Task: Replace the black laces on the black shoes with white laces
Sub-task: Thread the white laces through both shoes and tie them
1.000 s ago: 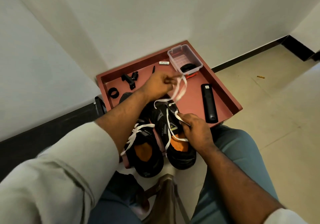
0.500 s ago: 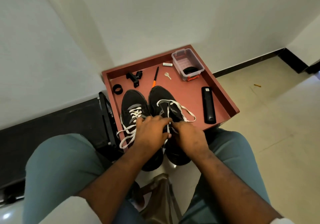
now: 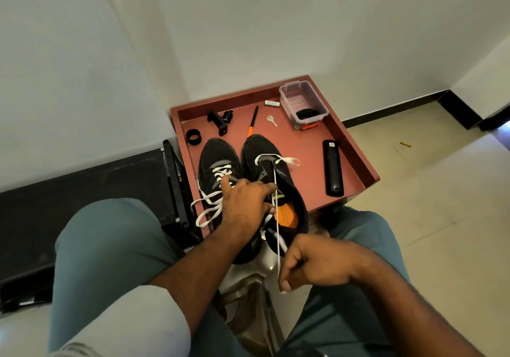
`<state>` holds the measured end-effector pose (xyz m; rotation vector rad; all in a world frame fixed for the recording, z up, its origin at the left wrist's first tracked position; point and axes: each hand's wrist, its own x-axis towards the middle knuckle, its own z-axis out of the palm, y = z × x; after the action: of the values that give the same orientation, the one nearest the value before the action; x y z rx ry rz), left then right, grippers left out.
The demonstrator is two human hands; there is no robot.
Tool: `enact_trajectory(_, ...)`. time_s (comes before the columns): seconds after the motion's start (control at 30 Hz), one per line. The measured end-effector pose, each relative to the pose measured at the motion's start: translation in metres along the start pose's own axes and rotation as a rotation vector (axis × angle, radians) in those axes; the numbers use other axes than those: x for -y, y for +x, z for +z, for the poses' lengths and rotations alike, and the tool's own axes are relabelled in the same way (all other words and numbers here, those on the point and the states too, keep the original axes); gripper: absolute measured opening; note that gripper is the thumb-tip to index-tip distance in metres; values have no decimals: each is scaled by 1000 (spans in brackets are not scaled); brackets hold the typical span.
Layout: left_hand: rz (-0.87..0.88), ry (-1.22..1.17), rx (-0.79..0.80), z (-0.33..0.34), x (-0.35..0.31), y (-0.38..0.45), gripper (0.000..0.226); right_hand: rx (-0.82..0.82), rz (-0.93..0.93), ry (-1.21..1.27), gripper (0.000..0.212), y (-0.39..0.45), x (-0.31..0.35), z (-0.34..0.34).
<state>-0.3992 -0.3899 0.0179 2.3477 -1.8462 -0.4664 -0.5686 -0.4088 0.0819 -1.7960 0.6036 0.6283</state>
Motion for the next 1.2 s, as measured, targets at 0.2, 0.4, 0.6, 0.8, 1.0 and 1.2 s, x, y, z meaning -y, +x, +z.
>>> enact_trajectory(0.2, -26, -6, -64, 3, -9, -10, 39, -679, 78, -56, 28, 15, -27, 2)
enact_trajectory(0.4, -154, -47, 182, 7, -15, -16, 33, -691, 219, -394, 43, 40, -42, 17)
enact_trajectory(0.6, -316, -400, 173, 8, -16, -17, 24, -787, 212, -360, 27, 46, -45, 25)
enact_trajectory(0.8, -335, -1063, 111, -29, -21, -38, 17, -834, 261, -305, 27, 47, -41, 26)
enact_trajectory(1.0, -187, -956, 454, -26, -20, -75, 28, -900, 279, -264, 25, 54, -36, 27)
enact_trajectory(1.2, 89, -912, 651, -25, -27, -93, 18, -931, 230, -220, 21, 60, -26, 28)
